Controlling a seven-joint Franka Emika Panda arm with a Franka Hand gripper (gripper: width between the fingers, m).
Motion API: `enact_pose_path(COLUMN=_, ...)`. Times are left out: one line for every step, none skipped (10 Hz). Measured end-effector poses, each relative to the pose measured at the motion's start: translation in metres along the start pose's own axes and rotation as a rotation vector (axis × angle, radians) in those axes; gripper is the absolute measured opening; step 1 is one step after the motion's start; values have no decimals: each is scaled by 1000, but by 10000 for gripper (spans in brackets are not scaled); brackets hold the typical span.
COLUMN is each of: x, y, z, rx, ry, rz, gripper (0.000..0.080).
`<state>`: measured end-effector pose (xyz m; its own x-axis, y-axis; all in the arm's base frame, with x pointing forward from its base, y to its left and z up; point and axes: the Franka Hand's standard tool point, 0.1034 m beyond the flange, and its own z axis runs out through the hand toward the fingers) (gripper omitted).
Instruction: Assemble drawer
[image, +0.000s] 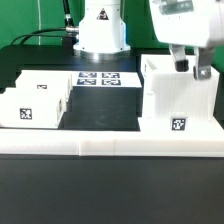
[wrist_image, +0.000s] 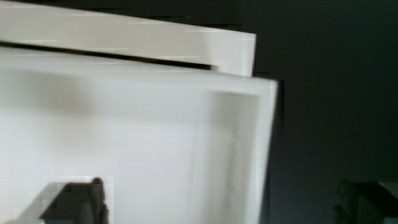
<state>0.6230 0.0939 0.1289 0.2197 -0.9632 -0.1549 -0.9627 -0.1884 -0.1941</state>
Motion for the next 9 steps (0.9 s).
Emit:
enact_pose_path(x=0, y=5, z=-4, rx=0, ry=-3, rz=-25, gripper=648)
enact_pose_path(x=-1, y=5, z=-1, rx=-2, ry=-3, rz=-28, gripper=648)
enact_pose_path(x=-1, y=5, z=-1, rx=-3, ry=-3, rz=-32, gripper=648)
enact_pose_path(x=0, y=5, z=-1, rx=-3, ry=-3, rz=-126, gripper=648)
enact_pose_path(x=4, y=12, z=-3, rx=-33, ry=-21, rz=-318, gripper=648)
enact_pose_path(x=12, y=18, z=-11, rx=-57, ry=-46, rz=-472, gripper=648)
enact_pose_path(x=15, y=22, z=-21, rx=-77, ry=-79, rz=-600, gripper=648)
enact_pose_path(x=18, y=21, z=-24, rx=-71, ry=-82, rz=-687, gripper=648)
enact_pose_path(x=18, y=22, z=-22, rx=-71, ry=-86, rz=-762, gripper=648)
